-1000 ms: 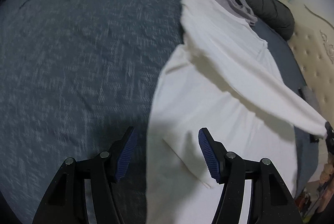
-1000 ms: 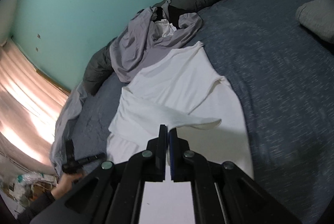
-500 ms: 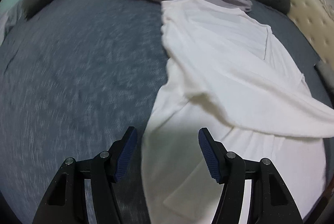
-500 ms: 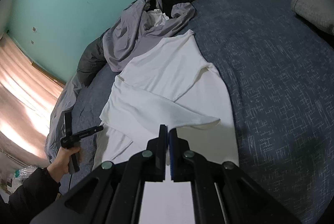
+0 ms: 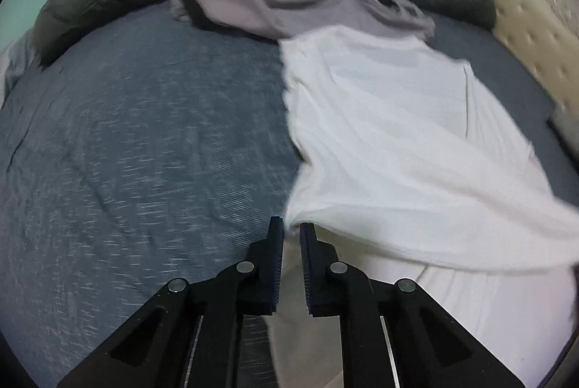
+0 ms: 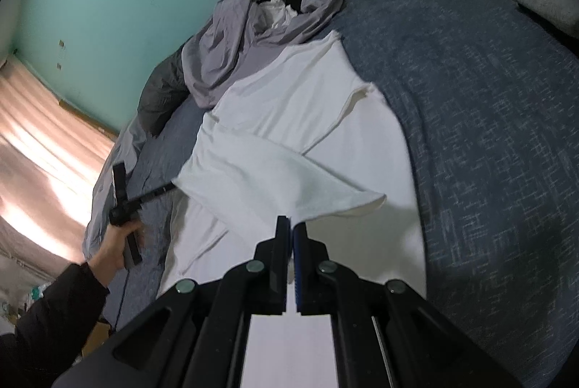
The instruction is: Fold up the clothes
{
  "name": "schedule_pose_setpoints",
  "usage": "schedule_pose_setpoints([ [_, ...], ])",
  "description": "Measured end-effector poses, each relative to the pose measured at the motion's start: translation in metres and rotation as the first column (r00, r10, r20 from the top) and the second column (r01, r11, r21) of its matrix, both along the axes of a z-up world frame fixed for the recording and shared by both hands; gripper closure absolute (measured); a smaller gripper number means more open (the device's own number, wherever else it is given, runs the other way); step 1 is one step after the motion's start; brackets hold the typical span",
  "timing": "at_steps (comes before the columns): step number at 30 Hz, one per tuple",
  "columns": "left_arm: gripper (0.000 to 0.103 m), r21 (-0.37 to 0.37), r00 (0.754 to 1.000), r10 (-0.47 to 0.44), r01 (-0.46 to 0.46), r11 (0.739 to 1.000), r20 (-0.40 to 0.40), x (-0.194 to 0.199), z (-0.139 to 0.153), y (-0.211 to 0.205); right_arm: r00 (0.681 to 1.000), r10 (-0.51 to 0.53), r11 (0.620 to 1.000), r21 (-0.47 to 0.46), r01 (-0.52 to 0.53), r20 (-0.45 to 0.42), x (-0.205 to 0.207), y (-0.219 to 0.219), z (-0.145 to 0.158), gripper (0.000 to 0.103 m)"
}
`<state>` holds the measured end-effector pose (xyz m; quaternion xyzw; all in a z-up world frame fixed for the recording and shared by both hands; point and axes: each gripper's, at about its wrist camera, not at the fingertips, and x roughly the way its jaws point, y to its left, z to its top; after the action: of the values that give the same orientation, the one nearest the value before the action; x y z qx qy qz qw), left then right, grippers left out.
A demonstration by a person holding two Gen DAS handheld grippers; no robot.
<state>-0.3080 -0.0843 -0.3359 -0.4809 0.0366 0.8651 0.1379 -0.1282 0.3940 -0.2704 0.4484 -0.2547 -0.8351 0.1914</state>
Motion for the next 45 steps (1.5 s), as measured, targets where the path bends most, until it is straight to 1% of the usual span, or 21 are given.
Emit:
schedule_pose_setpoints([
  [4,0.094,-0.003,0.999,0.032,-0.032,0.999,0.021,-0.005,0.000,-0.018,0.999,0.029,1.000,0.010,-0.030,0.033,0.005,-0.013,-0.012,0.101],
  [6,0.102,-0.018,0.999,0.043,-0.043,0.999,0.024,-0.005,-0.002,-0.023,0.997,0.042,0.999,0.020,-0.043,0.058,0.007,-0.018,-0.021,0.101],
  [7,0.103,-0.024,0.998,0.049,-0.049,0.999,0.025,-0.005,-0.002,-0.026,0.996,0.048,0.999,0.021,-0.049,0.071,0.008,-0.020,-0.025,0.101],
  [10,0.103,-0.016,0.996,0.078,-0.077,0.997,0.035,-0.006,-0.006,-0.040,0.991,0.065,0.997,0.025,-0.068,0.115,0.012,-0.027,-0.040,0.101],
  [14,0.101,0.101,0.994,0.086,-0.093,0.991,0.067,-0.003,-0.006,-0.052,0.989,0.062,0.997,0.034,-0.067,0.138,0.014,-0.030,-0.050,0.101],
  [15,0.098,0.125,0.994,0.095,-0.101,0.987,0.056,-0.002,-0.002,-0.054,0.989,0.061,0.997,0.037,-0.067,0.137,0.013,-0.029,-0.050,0.101],
  [16,0.088,0.151,0.994,0.104,-0.110,0.982,0.045,-0.001,0.002,-0.056,0.989,0.061,0.997,0.040,-0.067,0.136,0.013,-0.029,-0.050,0.101],
  [17,0.070,0.207,0.992,0.114,-0.121,0.971,0.046,-0.002,0.004,-0.059,0.989,0.064,0.997,0.041,-0.070,0.136,0.012,-0.030,-0.049,0.101],
  [18,0.060,0.263,0.991,0.122,-0.132,0.956,0.054,-0.003,0.006,-0.062,0.988,0.069,0.996,0.044,-0.075,0.135,0.011,-0.031,-0.048,0.101],
  [19,0.045,0.301,0.990,0.122,-0.137,0.944,0.067,-0.005,0.006,-0.063,0.988,0.074,0.995,0.050,-0.081,0.134,0.011,-0.032,-0.047,0.101],
  [21,0.045,0.308,0.992,0.103,-0.122,0.943,0.077,-0.008,0.004,-0.057,0.988,0.081,0.994,0.055,-0.089,0.132,0.011,-0.034,-0.046,0.101],
  [23,0.045,0.288,0.992,0.081,-0.106,0.952,0.097,-0.013,-0.001,-0.049,0.988,0.084,0.995,0.050,-0.091,0.133,0.011,-0.034,-0.046,0.101],
  [25,0.045,0.280,0.990,0.070,-0.101,0.955,0.119,-0.016,-0.009,-0.045,0.987,0.084,0.995,0.046,-0.091,0.134,0.011,-0.034,-0.046,0.101],
  [26,0.051,0.281,0.989,0.068,-0.103,0.954,0.130,-0.017,-0.013,-0.045,0.987,0.082,0.995,0.041,-0.089,0.135,0.012,-0.034,-0.047,0.101],
  [27,0.060,0.281,0.988,0.067,-0.105,0.954,0.142,-0.019,-0.018,-0.045,0.987,0.080,0.996,0.036,-0.086,0.137,0.011,-0.033,-0.049,0.101],
  [28,0.083,0.282,0.986,0.066,-0.107,0.953,0.154,-0.020,-0.023,-0.046,0.987,0.077,0.996,0.035,-0.083,0.138,0.012,-0.033,-0.050,0.101],
  [29,0.087,0.283,0.984,0.063,-0.109,0.953,0.164,-0.021,-0.027,-0.046,0.987,0.075,0.996,0.034,-0.080,0.140,0.012,-0.032,-0.052,0.101],
  [32,0.091,0.283,0.987,0.040,-0.082,0.956,0.153,-0.019,-0.026,-0.044,0.987,0.071,0.996,0.038,-0.077,0.147,0.012,-0.033,-0.056,0.101],
  [34,0.093,0.261,0.988,0.035,-0.074,0.963,0.149,-0.021,-0.025,-0.043,0.985,0.069,0.996,0.044,-0.076,0.157,0.013,-0.033,-0.060,0.101],
  [40,0.093,0.239,0.984,0.053,-0.092,0.966,0.168,-0.030,-0.024,-0.046,0.980,0.065,0.995,0.057,-0.077,0.185,0.020,-0.033,-0.071,0.101],
  [45,0.093,0.245,0.983,0.054,-0.097,0.965,0.178,-0.031,-0.027,-0.048,0.972,0.052,0.994,0.080,-0.072,0.228,0.024,-0.026,-0.073,0.100],
])
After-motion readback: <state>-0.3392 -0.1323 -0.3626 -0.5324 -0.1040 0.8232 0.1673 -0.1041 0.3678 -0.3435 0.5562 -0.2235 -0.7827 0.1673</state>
